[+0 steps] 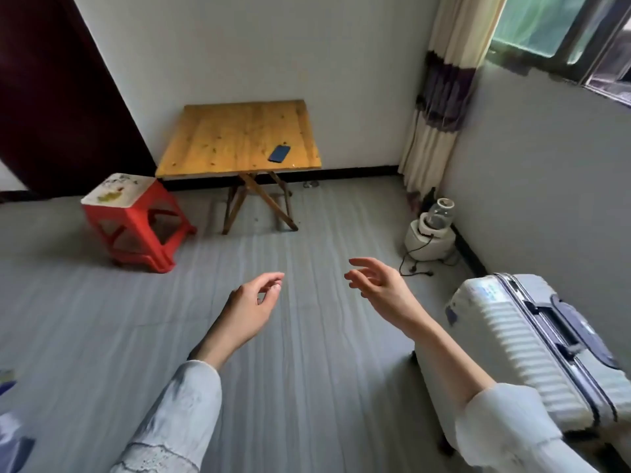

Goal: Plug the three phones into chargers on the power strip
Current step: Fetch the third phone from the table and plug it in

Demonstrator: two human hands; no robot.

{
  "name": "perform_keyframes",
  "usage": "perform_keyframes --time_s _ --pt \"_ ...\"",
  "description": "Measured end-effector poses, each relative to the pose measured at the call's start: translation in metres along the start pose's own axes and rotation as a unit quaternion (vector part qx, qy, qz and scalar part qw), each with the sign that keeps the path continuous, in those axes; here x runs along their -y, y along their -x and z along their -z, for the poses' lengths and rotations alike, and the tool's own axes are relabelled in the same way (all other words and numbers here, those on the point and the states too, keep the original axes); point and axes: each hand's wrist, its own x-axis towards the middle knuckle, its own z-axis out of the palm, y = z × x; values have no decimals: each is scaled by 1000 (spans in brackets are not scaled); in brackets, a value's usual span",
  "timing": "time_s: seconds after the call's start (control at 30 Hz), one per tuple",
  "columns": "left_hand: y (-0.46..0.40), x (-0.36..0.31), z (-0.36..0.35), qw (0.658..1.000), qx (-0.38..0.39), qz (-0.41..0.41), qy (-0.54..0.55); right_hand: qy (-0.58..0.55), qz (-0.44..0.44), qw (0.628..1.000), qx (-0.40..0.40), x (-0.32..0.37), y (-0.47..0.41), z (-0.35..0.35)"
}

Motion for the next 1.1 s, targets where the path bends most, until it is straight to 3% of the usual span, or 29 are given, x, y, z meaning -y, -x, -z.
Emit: perform_keyframes --time_s 0.5,1.1 --pt "-349 75 61 999 -40 25 0 18 25 999 41 51 -370 -50" --pt "-718 179 89 994 31 88 -64 30 -75 995 58 51 -753 -94"
